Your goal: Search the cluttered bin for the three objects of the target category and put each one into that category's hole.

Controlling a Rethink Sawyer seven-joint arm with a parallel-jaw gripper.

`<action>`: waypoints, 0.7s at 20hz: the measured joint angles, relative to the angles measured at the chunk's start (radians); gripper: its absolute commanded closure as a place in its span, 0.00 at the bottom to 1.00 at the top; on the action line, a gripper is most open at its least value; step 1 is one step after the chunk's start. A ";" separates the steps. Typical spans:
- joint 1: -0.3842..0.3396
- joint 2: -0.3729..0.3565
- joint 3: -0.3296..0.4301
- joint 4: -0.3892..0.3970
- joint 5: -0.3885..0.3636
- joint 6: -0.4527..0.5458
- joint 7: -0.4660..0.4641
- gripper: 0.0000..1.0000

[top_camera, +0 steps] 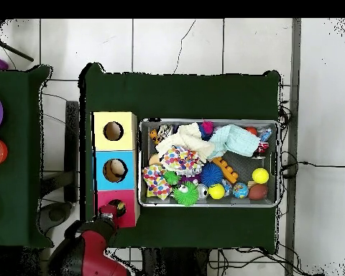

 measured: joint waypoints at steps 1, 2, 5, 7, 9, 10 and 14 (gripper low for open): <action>0.000 0.000 0.000 0.000 0.000 0.000 0.000 0.00; 0.001 0.000 0.000 0.000 0.001 0.000 0.000 0.00; 0.024 0.001 -0.011 0.000 0.031 0.006 0.000 0.00; 0.044 0.000 -0.021 -0.001 0.055 0.014 0.000 0.00; 0.074 -0.009 -0.039 -0.003 0.084 0.028 0.000 0.00; 0.107 -0.022 -0.062 -0.004 0.109 0.057 0.000 0.00; 0.168 -0.039 -0.113 -0.007 0.136 0.129 0.000 0.00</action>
